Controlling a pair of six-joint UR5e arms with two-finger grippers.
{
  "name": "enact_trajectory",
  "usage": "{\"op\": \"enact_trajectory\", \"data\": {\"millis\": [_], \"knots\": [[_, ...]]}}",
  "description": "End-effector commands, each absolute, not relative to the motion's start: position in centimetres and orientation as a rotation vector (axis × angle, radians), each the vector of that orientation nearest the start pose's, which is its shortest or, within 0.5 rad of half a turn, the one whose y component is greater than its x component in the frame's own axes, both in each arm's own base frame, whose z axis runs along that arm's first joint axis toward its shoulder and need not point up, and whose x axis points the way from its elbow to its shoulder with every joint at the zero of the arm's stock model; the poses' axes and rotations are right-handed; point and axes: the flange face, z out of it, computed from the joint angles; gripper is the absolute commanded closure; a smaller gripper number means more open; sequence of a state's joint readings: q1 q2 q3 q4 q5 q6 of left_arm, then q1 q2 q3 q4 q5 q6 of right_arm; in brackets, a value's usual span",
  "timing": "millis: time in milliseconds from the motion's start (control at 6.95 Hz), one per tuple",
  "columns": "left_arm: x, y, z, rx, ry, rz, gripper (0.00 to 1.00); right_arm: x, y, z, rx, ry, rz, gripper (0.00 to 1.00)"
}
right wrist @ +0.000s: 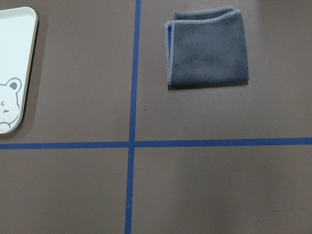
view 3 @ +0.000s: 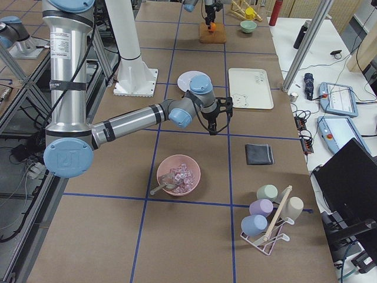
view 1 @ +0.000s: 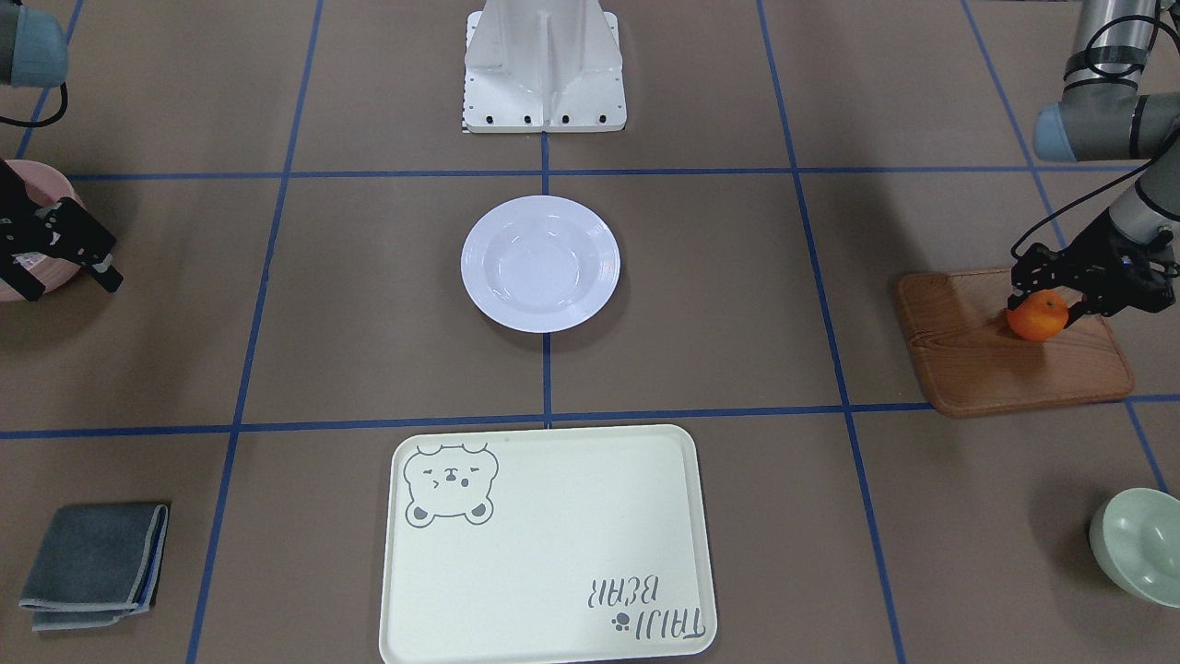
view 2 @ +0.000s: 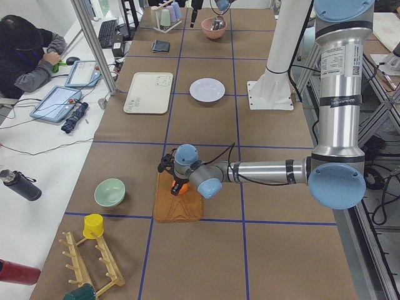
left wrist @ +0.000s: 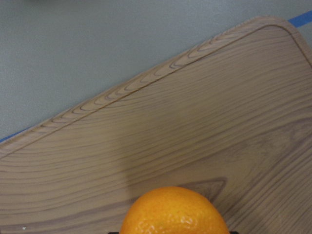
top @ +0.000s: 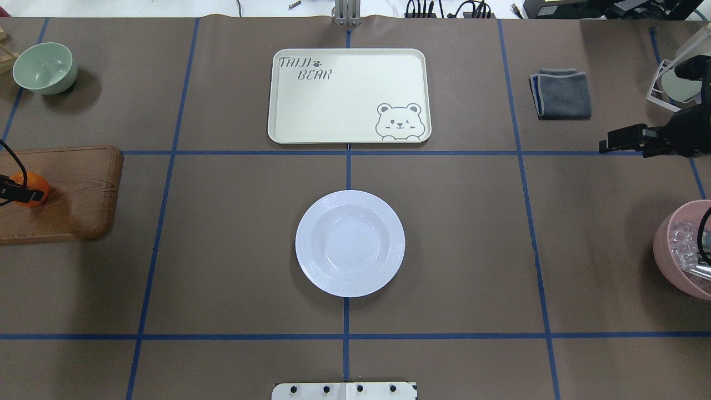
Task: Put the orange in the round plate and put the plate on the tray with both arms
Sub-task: 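Grasp the orange on the wooden board with the left gripper while right arm moves, then carry the orange with the left gripper and lower it onto the white plate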
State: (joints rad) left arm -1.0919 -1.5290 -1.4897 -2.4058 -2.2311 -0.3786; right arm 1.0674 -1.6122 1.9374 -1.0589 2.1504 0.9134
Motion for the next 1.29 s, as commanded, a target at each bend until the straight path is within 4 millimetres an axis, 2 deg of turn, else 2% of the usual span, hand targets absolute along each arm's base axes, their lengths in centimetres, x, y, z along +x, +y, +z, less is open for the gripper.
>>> {"op": "enact_trajectory", "data": {"millis": [0, 144, 288, 431, 575, 719, 863, 1007, 1150], "knots": [[18.5, -51.3, 53.7, 0.316, 0.916, 0.216, 1.00, -17.6, -46.2, 43.4, 0.257, -0.960, 0.131, 0.00], [19.7, -53.9, 48.2, 0.312, 0.901, 0.160, 1.00, -18.4, -46.4, 42.3, 0.247, -0.976, 0.164, 0.00], [22.3, -55.4, 42.6, 0.287, 0.908, 0.105, 1.00, -19.9, -46.4, 41.1, 0.237, -0.989, 0.220, 0.00], [26.3, -54.9, 38.0, 0.262, 0.914, 0.073, 1.00, -22.3, -46.5, 39.2, 0.207, -1.017, 0.315, 0.02], [31.8, -54.0, 31.9, 0.215, 0.915, 0.023, 1.00, -25.2, -46.0, 36.6, 0.194, -1.054, 0.407, 0.02], [37.6, -51.5, 25.0, 0.154, 0.890, -0.025, 1.00, -27.6, -45.0, 35.5, 0.192, -1.107, 0.475, 0.02], [43.2, -48.4, 19.0, 0.110, 0.858, -0.068, 1.00, -28.0, -44.0, 35.1, 0.179, -1.181, 0.504, 0.02], [47.5, -45.4, 16.0, 0.099, 0.843, -0.091, 1.00, -28.3, -43.0, 35.8, 0.176, -1.207, 0.503, 0.02], [51.8, -43.0, 14.8, 0.095, 0.828, -0.101, 1.00, -28.2, -42.2, 36.4, 0.184, -1.228, 0.489, 0.00]]}}
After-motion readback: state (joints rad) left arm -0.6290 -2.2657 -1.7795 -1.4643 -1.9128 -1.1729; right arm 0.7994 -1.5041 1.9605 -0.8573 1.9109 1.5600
